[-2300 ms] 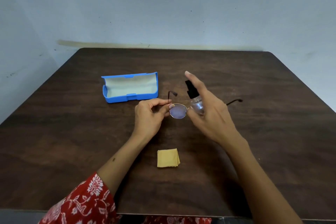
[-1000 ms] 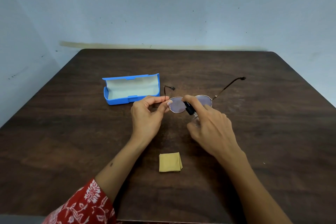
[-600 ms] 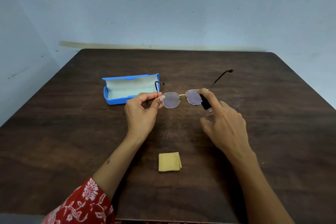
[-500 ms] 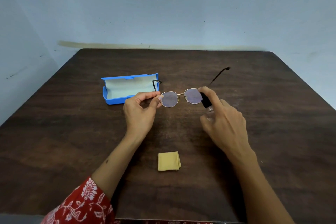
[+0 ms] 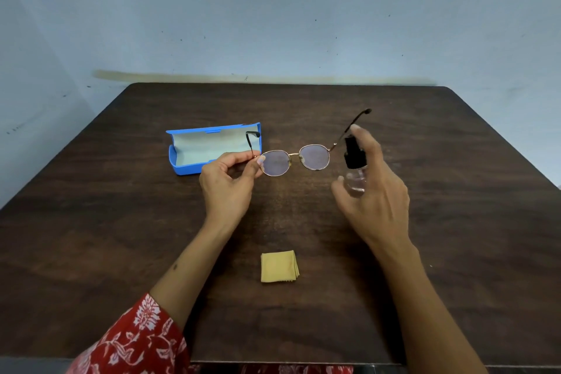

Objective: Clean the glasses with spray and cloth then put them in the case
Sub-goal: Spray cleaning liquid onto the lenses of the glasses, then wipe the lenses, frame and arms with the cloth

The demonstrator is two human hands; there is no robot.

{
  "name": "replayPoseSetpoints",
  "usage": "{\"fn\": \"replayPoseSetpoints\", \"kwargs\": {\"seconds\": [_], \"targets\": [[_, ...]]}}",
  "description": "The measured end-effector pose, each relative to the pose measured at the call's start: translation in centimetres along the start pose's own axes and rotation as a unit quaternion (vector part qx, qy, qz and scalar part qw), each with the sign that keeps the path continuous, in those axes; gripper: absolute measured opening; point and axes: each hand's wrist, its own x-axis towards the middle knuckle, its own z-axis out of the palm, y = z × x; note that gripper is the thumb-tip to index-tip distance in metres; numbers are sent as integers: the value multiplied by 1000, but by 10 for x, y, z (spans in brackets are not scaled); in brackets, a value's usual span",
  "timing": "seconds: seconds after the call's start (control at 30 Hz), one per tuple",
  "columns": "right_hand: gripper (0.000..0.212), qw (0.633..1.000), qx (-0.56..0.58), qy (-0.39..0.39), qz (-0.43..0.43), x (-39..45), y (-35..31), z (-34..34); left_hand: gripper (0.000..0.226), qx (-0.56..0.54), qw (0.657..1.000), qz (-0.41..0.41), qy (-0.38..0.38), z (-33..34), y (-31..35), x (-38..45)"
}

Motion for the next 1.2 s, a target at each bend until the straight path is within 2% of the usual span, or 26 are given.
{"fn": "replayPoseSetpoints", "kwargs": {"seconds": [0.13, 0.27, 0.43, 0.67, 0.8, 0.87, 0.9, 0.97, 1.0, 1.03, 1.1, 1.2], "targets": [[71, 991, 91, 67, 66, 5, 6, 4, 15, 3, 1000, -6, 14, -3, -1, 4], [51, 989, 106, 57, 85, 23, 17, 11, 15, 13, 1000, -3, 17, -5, -2, 5], [46, 988, 114, 56, 86, 44, 26, 18, 18, 24, 1000, -3, 14, -4, -3, 6], [51, 983, 106, 41, 142, 45, 31, 25, 19, 29, 999, 0, 13, -4, -3, 7], [69, 980, 103, 34, 168, 44, 30, 17, 17, 38, 999, 8, 17, -4, -5, 7], [82, 973, 89, 69, 200, 40, 27, 8, 16, 34, 999, 6, 17, -4, -6, 7], [82, 966, 96, 107, 215, 35, 23, 4, 16, 35, 999, 5, 17, -4, -6, 7], [66, 947, 131, 179, 232, 20, 13, -4, 17, 44, 999, 4, 18, -4, -7, 7], [56, 944, 144, 181, 237, 12, 6, -7, 17, 45, 999, 5, 17, -4, -7, 7], [45, 949, 147, 145, 239, 4, 0, -9, 17, 42, 999, 4, 15, -4, -7, 7], [29, 965, 136, -15, 225, -10, -15, -8, 16, 37, 999, 2, 12, -3, -8, 5], [27, 942, 111, -253, 189, -28, -39, -6, 12, 36, 999, -16, 6, -2, -10, 0]]}}
